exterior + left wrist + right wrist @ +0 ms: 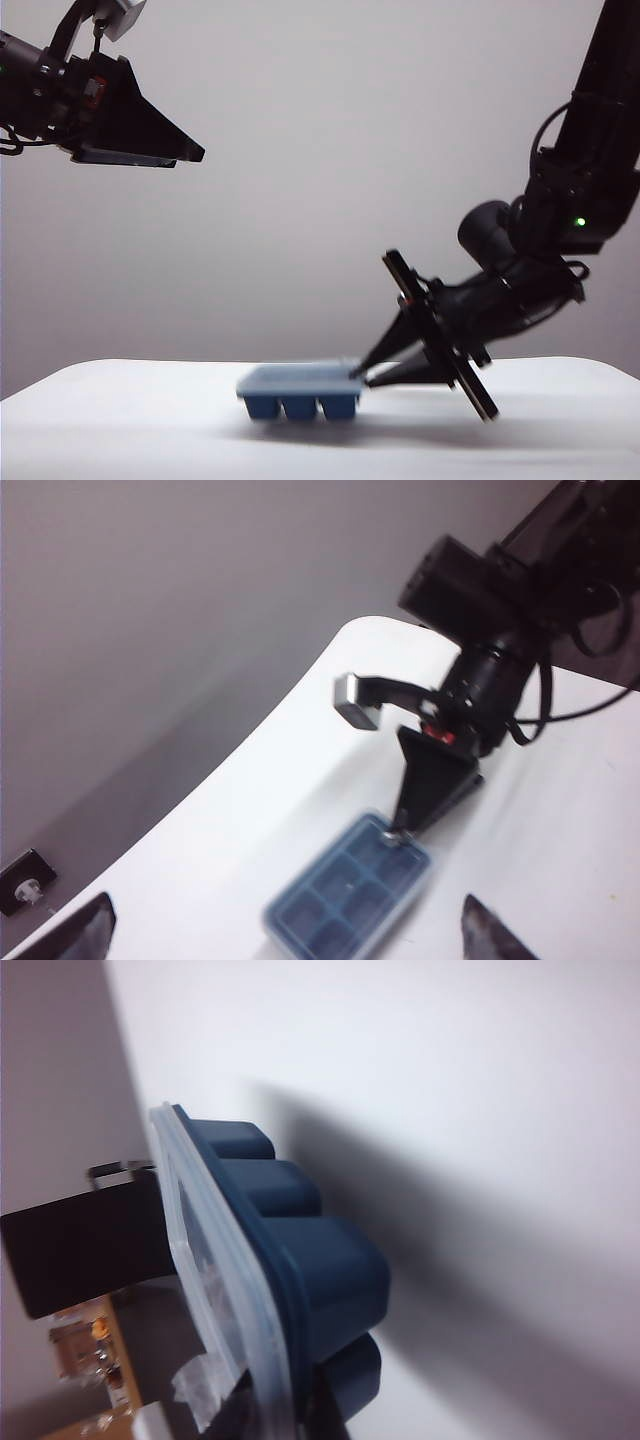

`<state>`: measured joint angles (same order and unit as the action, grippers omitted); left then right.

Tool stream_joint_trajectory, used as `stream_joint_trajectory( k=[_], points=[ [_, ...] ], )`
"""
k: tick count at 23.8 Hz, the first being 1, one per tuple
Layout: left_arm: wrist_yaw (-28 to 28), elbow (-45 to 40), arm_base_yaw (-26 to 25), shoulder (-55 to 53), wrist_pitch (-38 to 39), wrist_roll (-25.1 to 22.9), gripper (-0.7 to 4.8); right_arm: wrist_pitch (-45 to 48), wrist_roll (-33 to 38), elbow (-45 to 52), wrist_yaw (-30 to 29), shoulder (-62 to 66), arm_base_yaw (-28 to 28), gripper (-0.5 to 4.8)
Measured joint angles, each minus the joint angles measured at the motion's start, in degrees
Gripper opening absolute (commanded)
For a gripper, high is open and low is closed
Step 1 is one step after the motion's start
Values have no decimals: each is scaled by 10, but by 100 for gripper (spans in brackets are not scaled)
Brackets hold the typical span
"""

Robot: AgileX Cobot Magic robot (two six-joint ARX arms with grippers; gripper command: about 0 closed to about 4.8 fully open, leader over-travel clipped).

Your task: Pick up the ice cube tray, remove its lid, and then place both the tray and the lid back on the table.

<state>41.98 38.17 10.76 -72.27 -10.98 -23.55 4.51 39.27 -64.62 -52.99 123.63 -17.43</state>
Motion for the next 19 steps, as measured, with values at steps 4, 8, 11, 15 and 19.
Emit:
stream_joint_trajectory(
  k=[4,8,11,15,19],
  points=[
    [0,0,0,0,-13,0,479,-15,1,-38,-28,-5,0,-5],
    [-13,0,0,0,-22,0,479,-40,1,-75,-66,-17,1,-5],
    [-15,0,0,0,-22,0,479,-47,2,-89,-91,-40,1,-5],
    [-15,0,0,0,-22,-5,479,-54,6,-92,-131,-72,1,-5],
    [-16,0,0,0,-14,-60,479,-63,13,-92,-165,-120,1,-5]
  ],
)
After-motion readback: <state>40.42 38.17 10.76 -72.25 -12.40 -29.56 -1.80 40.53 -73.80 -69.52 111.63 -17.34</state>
